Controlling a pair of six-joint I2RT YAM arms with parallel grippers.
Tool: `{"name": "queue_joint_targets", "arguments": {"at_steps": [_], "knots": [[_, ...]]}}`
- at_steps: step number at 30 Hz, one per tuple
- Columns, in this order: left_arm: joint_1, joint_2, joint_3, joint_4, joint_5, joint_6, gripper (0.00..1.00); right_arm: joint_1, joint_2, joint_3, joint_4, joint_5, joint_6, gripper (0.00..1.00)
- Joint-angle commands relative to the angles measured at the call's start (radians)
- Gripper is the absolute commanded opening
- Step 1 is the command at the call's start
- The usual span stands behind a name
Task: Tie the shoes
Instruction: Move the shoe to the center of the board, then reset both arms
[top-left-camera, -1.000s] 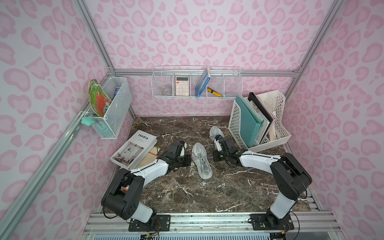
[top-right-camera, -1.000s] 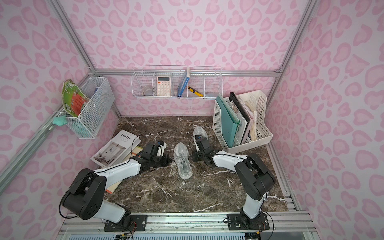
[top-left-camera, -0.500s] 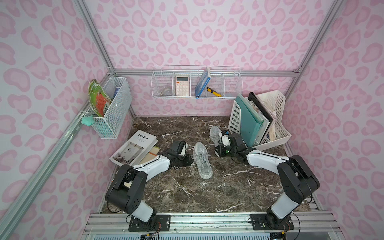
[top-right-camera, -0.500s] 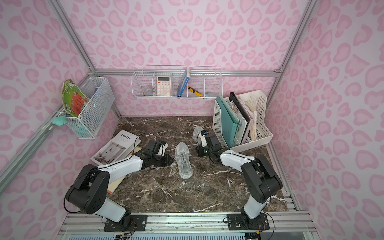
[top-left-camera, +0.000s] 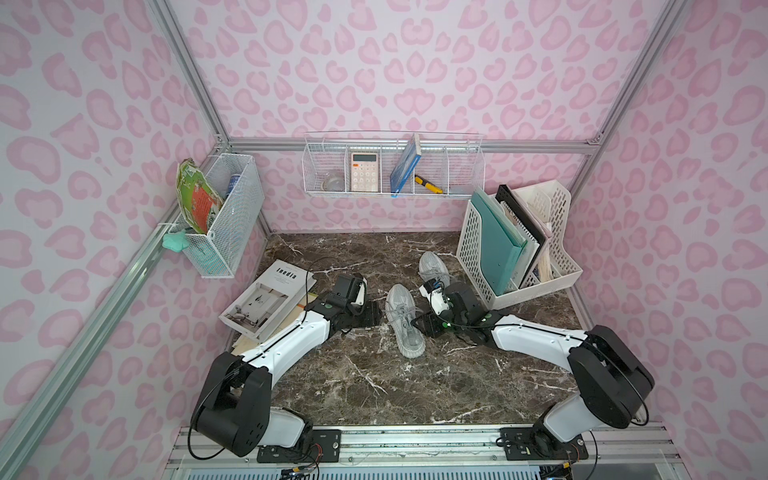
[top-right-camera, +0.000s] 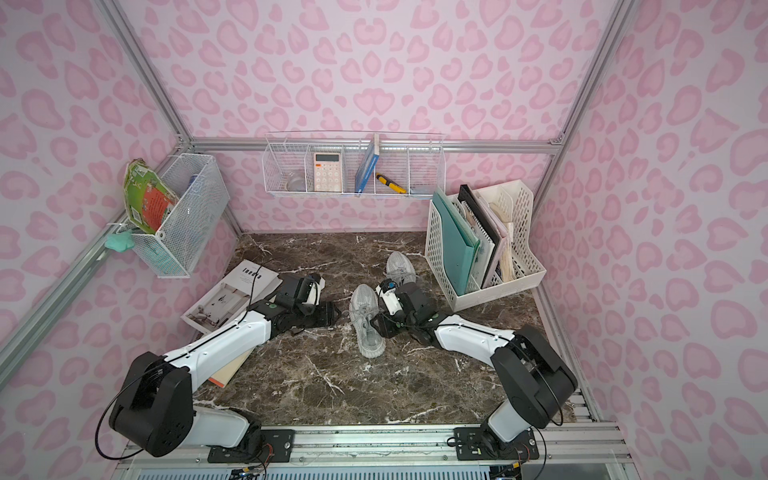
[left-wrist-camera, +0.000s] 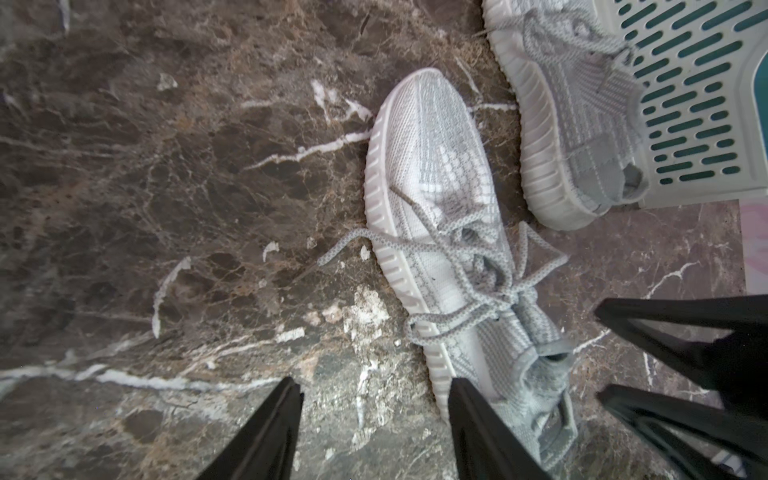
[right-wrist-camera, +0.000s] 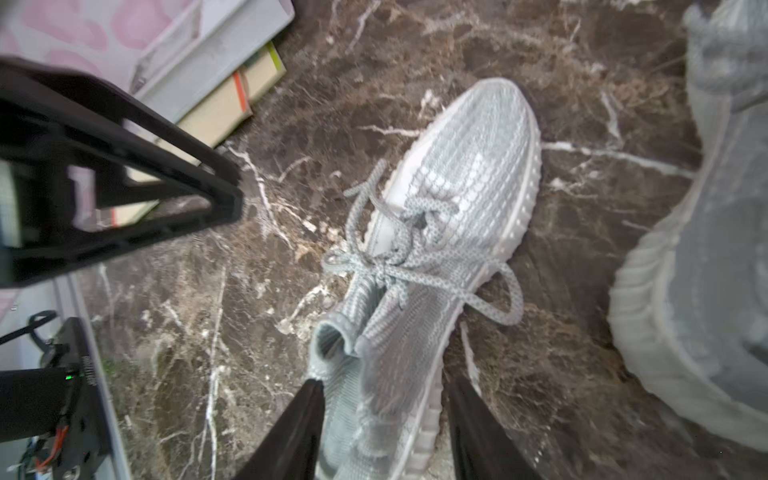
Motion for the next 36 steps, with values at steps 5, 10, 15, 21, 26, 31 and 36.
{"name": "queue_joint_targets", "arguments": {"at_steps": [5, 10, 15, 21, 26, 31, 36], "knots": [[0.001, -0.022, 0.013, -0.055, -0.026, 0.030, 0.62, 0.030, 0.151, 0.112, 0.001, 0.134, 0.061, 0.40], [0.002, -0.032, 0.016, -0.065, -0.042, 0.030, 0.63, 0.019, 0.236, 0.171, 0.086, 0.245, 0.197, 0.27], [0.002, -0.036, 0.026, -0.078, -0.043, 0.031, 0.63, 0.005, 0.293, 0.231, 0.134, 0.258, 0.240, 0.31], [0.017, -0.063, 0.062, -0.092, -0.137, 0.036, 0.67, 0.001, 0.139, 0.206, 0.070, 0.243, 0.136, 0.49], [0.029, -0.168, 0.039, -0.073, -0.369, 0.042, 0.83, -0.049, -0.104, 0.070, 0.000, 0.397, 0.058, 0.73], [0.040, -0.301, -0.034, -0.020, -0.663, 0.073, 0.99, -0.153, -0.344, -0.094, -0.016, 0.596, -0.038, 0.91], [0.088, -0.400, -0.161, 0.112, -0.825, 0.151, 0.99, -0.331, -0.599, -0.282, 0.039, 0.675, -0.090, 0.98]]}}
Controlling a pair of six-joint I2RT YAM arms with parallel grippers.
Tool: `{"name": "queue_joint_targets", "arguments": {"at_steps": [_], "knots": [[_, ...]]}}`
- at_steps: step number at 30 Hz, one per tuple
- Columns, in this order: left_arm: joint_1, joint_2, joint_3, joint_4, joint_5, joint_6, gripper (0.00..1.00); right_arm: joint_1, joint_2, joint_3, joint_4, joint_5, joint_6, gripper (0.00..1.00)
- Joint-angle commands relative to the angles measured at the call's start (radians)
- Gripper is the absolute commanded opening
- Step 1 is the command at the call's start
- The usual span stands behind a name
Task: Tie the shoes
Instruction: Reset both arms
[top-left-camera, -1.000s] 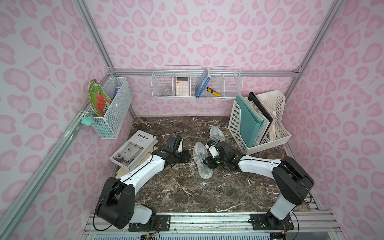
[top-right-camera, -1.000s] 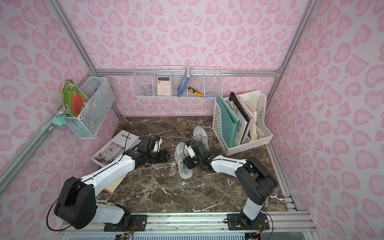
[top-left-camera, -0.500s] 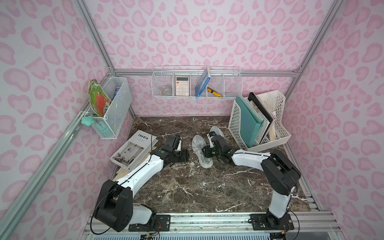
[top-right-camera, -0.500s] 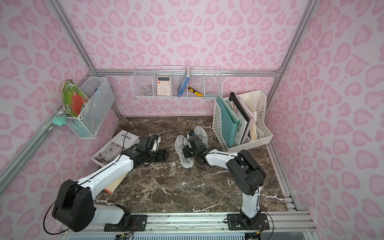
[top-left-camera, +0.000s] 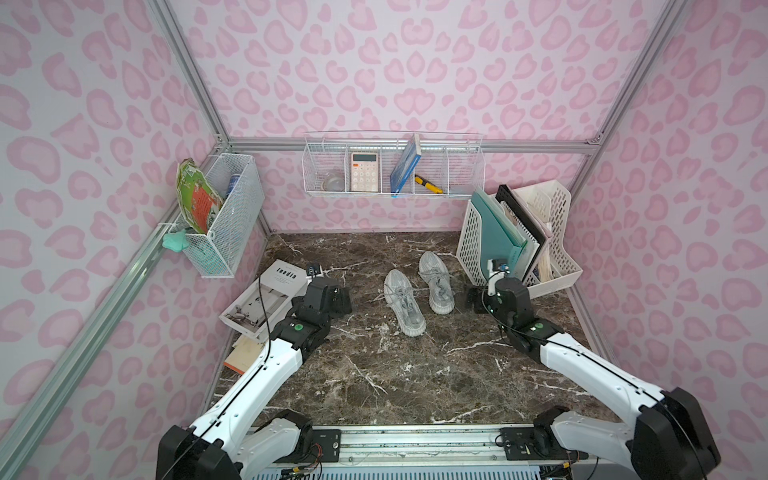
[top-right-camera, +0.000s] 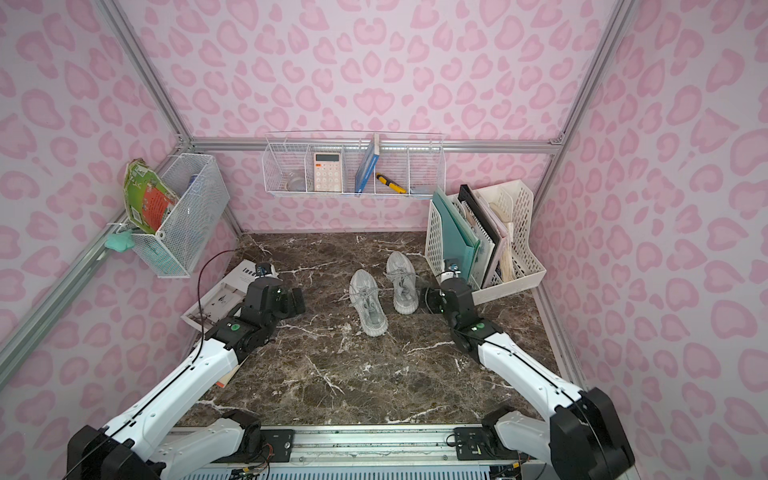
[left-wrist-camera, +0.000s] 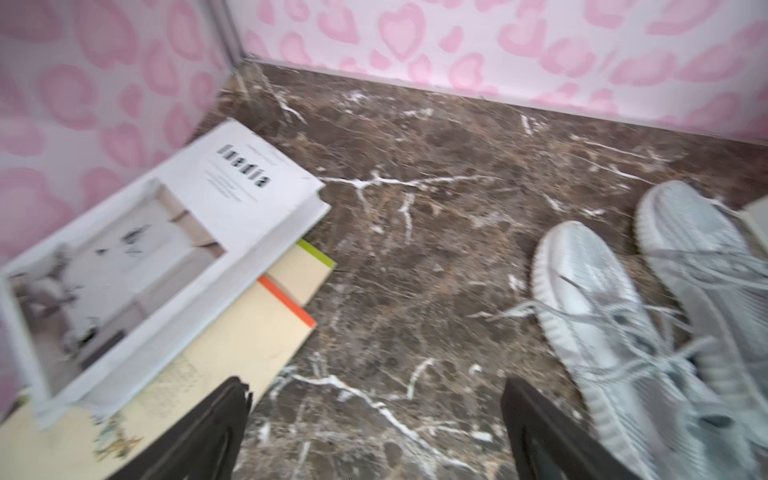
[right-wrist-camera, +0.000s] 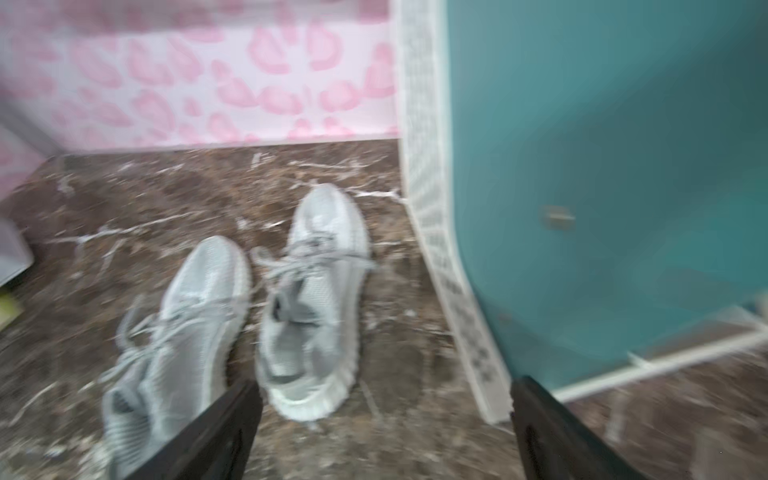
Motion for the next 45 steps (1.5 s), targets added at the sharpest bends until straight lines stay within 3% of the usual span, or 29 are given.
{"name": "queue_joint_targets", "arguments": {"at_steps": [1, 4, 7, 11, 15, 20, 22, 25, 29, 30, 33, 35, 39, 45], "knots": [[0.042, -0.034, -0.066, 0.117, -0.160, 0.067, 0.99, -0.089, -0.154, -0.125, 0.086, 0.122, -0.080, 0.99], [0.106, -0.013, -0.117, 0.188, -0.111, 0.114, 0.99, -0.202, -0.313, -0.298, 0.254, 0.101, -0.153, 0.99], [0.157, 0.073, -0.166, 0.336, -0.034, 0.216, 0.99, -0.318, -0.417, -0.470, 0.484, 0.005, -0.211, 0.99], [0.222, 0.202, -0.195, 0.492, 0.089, 0.281, 0.99, -0.446, -0.427, -0.599, 0.713, -0.111, -0.211, 0.99], [0.294, 0.300, -0.262, 0.692, 0.234, 0.305, 0.99, -0.493, -0.258, -0.606, 0.809, -0.176, -0.197, 0.99], [0.354, 0.419, -0.278, 0.903, 0.346, 0.314, 0.98, -0.495, 0.106, -0.613, 1.178, -0.239, -0.174, 0.99], [0.394, 0.475, -0.263, 0.924, 0.373, 0.280, 0.99, -0.493, 0.218, -0.607, 1.331, -0.284, -0.218, 0.99], [0.466, 0.495, -0.286, 0.969, 0.503, 0.241, 0.98, -0.518, 0.249, -0.557, 1.263, -0.281, -0.222, 0.99], [0.471, 0.499, -0.294, 0.982, 0.536, 0.248, 0.99, -0.532, 0.486, -0.592, 1.596, -0.313, -0.214, 0.99], [0.470, 0.499, -0.292, 0.979, 0.536, 0.247, 0.98, -0.533, 0.503, -0.598, 1.629, -0.325, -0.219, 0.99], [0.469, 0.493, -0.297, 0.981, 0.530, 0.249, 0.99, -0.534, 0.407, -0.539, 1.366, -0.310, -0.215, 0.99], [0.470, 0.493, -0.295, 0.974, 0.531, 0.248, 0.99, -0.532, 0.470, -0.535, 1.463, -0.323, -0.225, 0.99], [0.469, 0.493, -0.294, 0.973, 0.530, 0.249, 0.99, -0.530, 0.434, -0.541, 1.410, -0.291, -0.220, 0.99], [0.471, 0.494, -0.292, 0.971, 0.530, 0.248, 0.99, -0.525, 0.467, -0.602, 1.569, -0.242, -0.211, 0.99]]}}
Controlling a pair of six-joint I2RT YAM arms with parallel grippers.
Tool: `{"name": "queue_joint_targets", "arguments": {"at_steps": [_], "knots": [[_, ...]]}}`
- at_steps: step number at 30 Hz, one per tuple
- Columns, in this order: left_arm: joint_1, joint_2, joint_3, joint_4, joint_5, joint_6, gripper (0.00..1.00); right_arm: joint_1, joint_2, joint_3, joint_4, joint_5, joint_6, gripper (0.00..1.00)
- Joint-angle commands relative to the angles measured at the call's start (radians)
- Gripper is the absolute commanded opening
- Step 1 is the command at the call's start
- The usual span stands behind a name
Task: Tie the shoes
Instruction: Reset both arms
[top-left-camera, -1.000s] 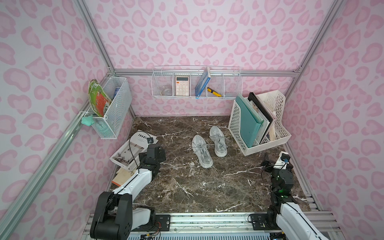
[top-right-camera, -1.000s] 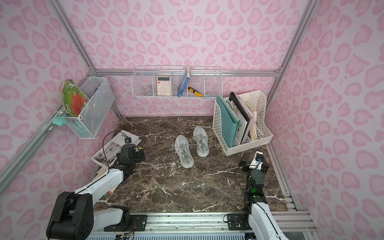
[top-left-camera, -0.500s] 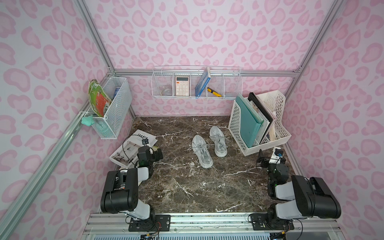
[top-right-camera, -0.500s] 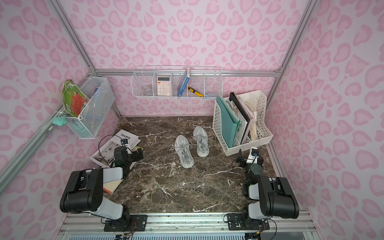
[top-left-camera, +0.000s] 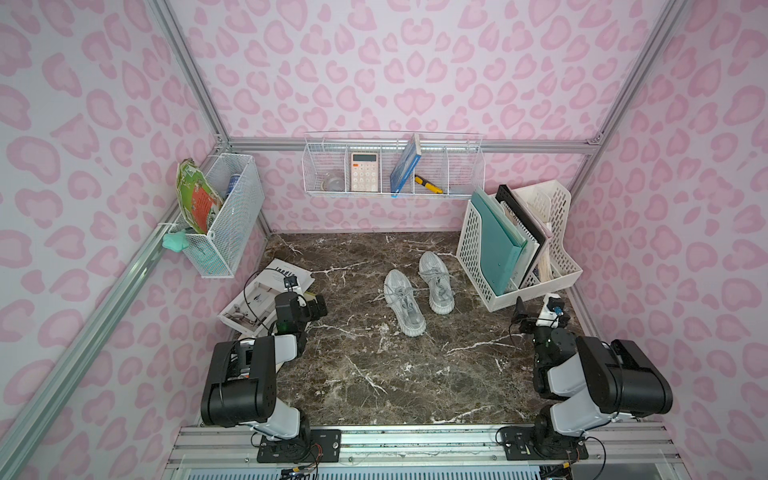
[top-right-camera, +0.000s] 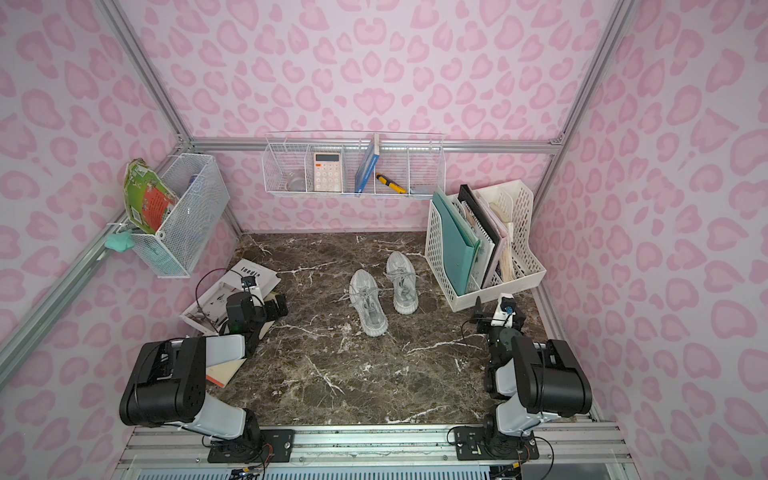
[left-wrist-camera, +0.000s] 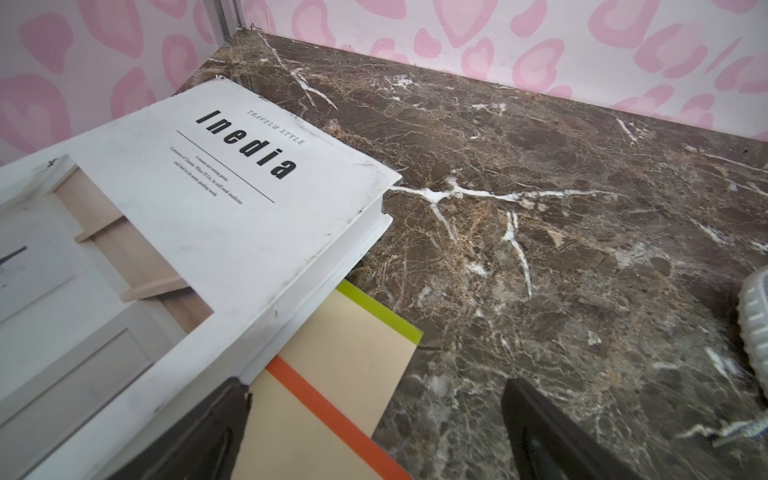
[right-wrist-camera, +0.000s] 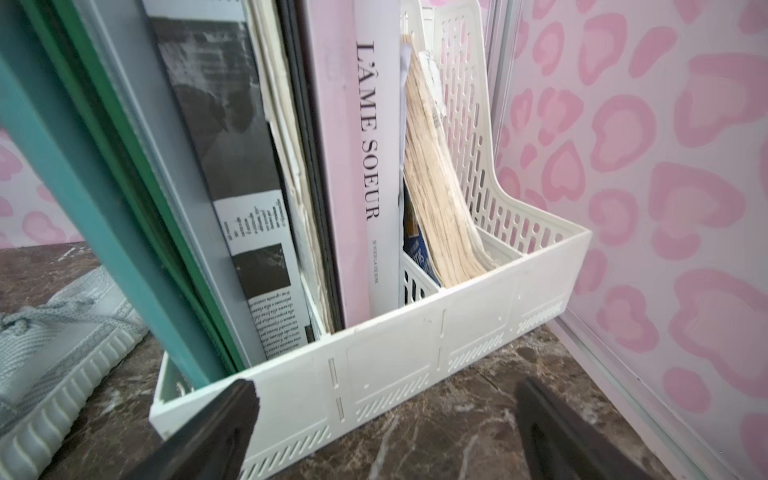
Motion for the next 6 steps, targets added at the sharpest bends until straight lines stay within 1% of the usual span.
{"name": "queue_joint_targets", "arguments": {"at_steps": [1, 6], "knots": [[0.000, 0.001, 0.006, 0.023, 0.010, 0.000, 0.99, 0.002, 0.011, -0.015, 0.129, 0.036, 0.007, 0.99], [0.001, -0.002, 0.002, 0.027, 0.010, 0.001, 0.99, 0.002, 0.006, -0.005, 0.099, 0.024, 0.005, 0.99]]}}
